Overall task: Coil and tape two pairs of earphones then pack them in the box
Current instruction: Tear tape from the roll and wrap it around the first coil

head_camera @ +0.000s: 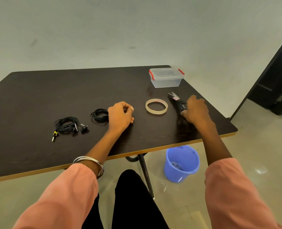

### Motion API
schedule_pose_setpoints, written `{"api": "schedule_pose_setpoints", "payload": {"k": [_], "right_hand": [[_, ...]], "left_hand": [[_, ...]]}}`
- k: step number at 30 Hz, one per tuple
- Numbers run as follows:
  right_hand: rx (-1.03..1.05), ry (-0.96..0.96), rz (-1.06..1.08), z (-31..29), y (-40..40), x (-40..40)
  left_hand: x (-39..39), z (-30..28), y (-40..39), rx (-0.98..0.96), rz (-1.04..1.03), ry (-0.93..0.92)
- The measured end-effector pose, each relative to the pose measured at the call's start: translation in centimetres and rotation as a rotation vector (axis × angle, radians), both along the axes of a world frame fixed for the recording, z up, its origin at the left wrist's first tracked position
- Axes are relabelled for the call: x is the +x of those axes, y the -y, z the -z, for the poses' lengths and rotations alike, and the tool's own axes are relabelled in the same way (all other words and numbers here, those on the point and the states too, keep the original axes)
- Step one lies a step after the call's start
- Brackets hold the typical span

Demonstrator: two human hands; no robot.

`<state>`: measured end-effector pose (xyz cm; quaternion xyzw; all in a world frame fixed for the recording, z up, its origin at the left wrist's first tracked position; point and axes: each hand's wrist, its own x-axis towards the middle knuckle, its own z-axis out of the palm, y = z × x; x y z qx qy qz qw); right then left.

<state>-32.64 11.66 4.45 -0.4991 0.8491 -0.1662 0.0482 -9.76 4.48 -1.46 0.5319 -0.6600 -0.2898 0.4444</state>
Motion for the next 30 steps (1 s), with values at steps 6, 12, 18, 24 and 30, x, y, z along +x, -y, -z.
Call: {"api": "schedule_pose_setpoints", "payload": {"k": [6, 12, 18, 24, 30], "right_hand": [[-0.109, 0.059, -0.428, -3.7, -1.8, 1.3], [0.087, -0.279, -0.588, -4.6, -2.6, 2.5], [0.0, -0.516, -0.592, -4.7, -2.4, 3.0], [0.008, -0.604, -0.65, -5.3, -1.5, 4.5], [0.001, -0.7, -0.635, -5.6, -1.0, 5.3]], "left_hand": [[0.1, 0.0, -0.4, -0.011, -0.031, -0.044], [0.1, 0.0, -0.7, -0.013, -0.032, -0.06], [0.2, -0.2, -1.0, -0.016, -0.021, -0.041], [0.2, -0.2, -1.0, -0.046, -0.01, -0.004], [0.2, -0.1, -0.9, -0.064, -0.006, -0.007]]}}
